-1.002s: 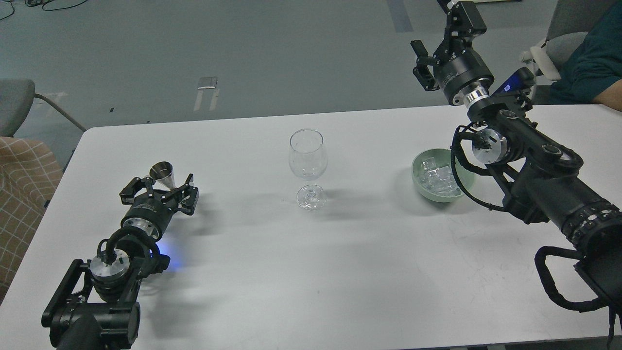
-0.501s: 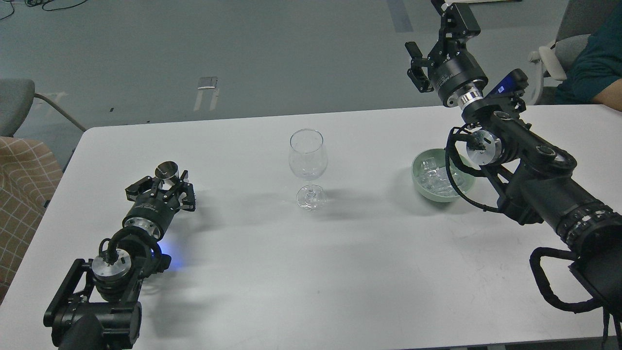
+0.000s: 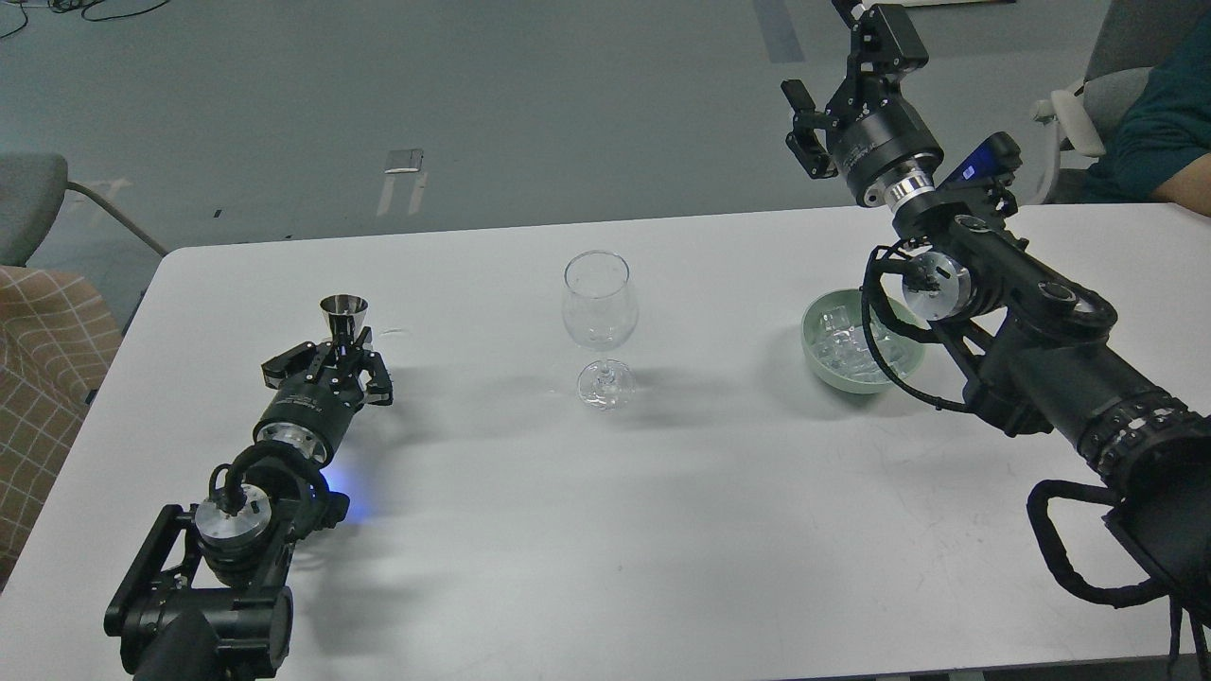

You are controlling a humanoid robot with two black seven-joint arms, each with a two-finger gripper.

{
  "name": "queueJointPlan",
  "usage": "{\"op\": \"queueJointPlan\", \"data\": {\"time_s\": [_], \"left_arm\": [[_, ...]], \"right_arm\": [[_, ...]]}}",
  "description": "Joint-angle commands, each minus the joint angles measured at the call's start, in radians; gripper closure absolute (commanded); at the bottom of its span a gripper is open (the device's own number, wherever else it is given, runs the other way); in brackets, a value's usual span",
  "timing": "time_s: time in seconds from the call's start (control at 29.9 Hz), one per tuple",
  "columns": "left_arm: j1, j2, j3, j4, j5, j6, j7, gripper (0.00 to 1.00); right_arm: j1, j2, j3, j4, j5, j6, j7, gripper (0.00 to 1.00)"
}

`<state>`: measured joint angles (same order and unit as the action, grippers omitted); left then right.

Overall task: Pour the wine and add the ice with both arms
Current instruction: 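Lift the jigger upright with the left gripper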

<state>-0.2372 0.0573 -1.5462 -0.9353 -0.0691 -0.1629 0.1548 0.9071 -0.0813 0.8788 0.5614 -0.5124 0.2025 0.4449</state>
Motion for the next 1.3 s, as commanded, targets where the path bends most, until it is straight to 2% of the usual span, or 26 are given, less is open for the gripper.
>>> {"op": "queueJointPlan", "data": {"time_s": [0.0,0.3,0.47,0.67,0.94,1.27], "left_arm": [[-0.002,0.002,-0.003,-0.026,-0.006,0.002,-0.003,0.91],[-0.01,0.013,0.003,-0.14,-0.008,0.034,0.009,0.93],[0.003,0.01,0.018,-0.288,0.0,0.114,0.019,0.93],[0.001,0.009,0.078,-0.372,0.011,0.175,0.038,0.93],[-0.011,-0.008,0.132,-0.43,0.1,0.25,0.042,0.93],[-0.042,-0.034,0.179,-0.438,0.131,0.286,0.042,0.93]], "right_arm": [[-0.001,0.0,0.0,0.0,0.0,0.0,0.0,0.0],[-0.001,0.0,0.0,0.0,0.0,-0.002,0.0,0.0],[-0.001,0.0,0.0,0.0,-0.002,-0.002,0.0,0.0],[-0.001,0.0,0.0,0.0,-0.001,-0.002,0.0,0.0],[-0.002,0.0,0.0,0.0,0.0,-0.002,0.0,0.0],[-0.008,0.0,0.0,0.0,0.0,-0.002,0.0,0.0]]}}
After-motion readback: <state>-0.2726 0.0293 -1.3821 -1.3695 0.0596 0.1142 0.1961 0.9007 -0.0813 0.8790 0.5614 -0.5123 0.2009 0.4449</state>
